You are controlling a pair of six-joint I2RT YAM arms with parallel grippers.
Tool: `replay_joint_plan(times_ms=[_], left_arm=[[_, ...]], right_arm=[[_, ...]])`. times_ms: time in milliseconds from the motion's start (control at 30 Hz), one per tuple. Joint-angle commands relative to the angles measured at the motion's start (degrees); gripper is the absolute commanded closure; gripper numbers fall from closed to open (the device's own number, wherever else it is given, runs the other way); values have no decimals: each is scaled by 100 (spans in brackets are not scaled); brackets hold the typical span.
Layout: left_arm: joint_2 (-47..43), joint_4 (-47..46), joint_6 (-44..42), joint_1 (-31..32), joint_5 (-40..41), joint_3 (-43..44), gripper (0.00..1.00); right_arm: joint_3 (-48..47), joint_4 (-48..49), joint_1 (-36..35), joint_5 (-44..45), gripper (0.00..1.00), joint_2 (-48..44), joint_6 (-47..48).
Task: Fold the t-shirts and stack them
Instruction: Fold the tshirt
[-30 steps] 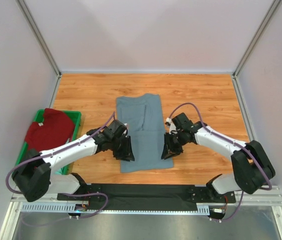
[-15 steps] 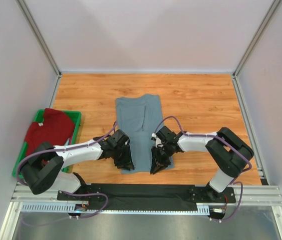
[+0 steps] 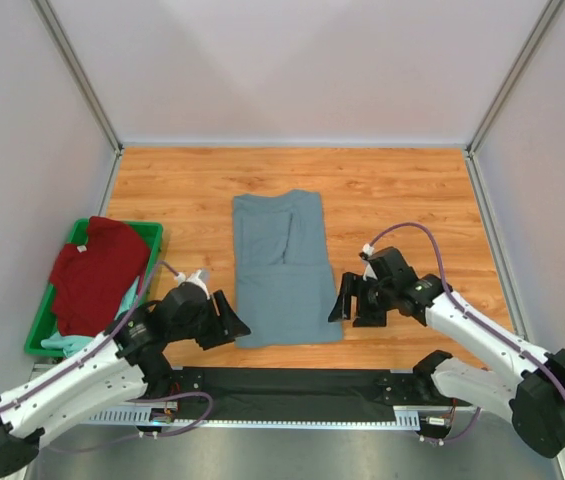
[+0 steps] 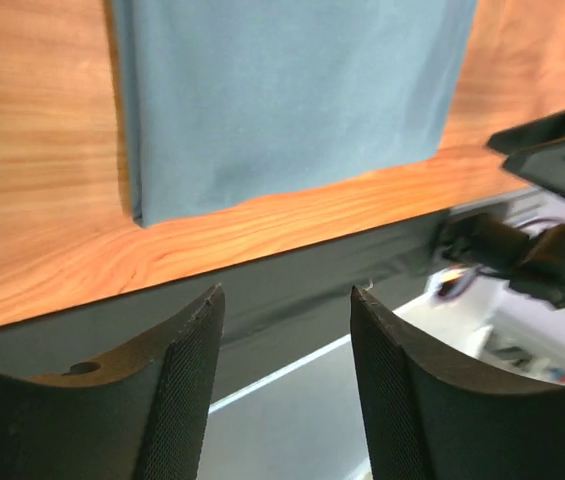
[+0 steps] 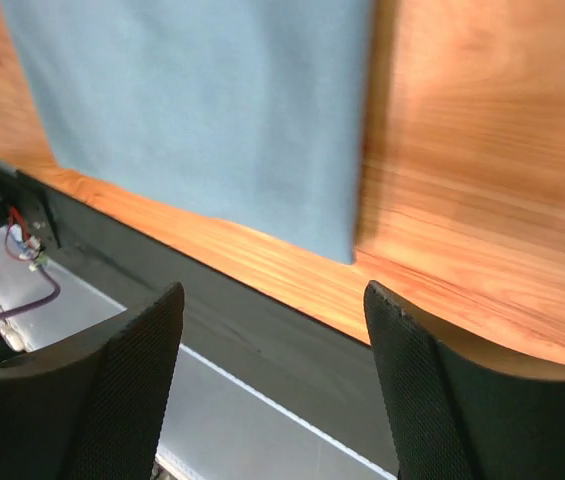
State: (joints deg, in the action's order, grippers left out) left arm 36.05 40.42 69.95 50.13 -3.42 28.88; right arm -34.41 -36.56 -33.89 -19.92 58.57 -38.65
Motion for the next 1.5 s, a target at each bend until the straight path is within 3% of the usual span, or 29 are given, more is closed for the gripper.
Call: replay_joint_plan(times_ms=[0,100,233,433,533,767,1033,1233,1467], left_arm=[[-756,63,1386,14,201,-960,40],[-1188,-70,1923,14,324,-1402,43],[-917,298,1917,14,807,-1210,43],[452,466,802,14,1405,-560,41],[902,319,415,-3,1327,-489,37],[974,-578,64,-82,1081,-857,37],[1973,-1598,-544,-433,501,-823,38],[2871,-1521,-685,-451,395,-498,40],[2767,-1204,-685,-486,754,-392,39]], right_arm=[[347,25,197,199,26,15,-334],[926,630,601,-247,33,-29,-729],[1384,1124,699,-557,41,-21,-924],[1166,959,699,-48,41,215,-14],[998,1140,699,-291,43,558,235],[910,1520,691,-697,55,1402,332],[691,1572,673,-574,56,1860,525],[620,1467,673,-153,58,1983,666],[409,1309,673,323,53,2000,938]])
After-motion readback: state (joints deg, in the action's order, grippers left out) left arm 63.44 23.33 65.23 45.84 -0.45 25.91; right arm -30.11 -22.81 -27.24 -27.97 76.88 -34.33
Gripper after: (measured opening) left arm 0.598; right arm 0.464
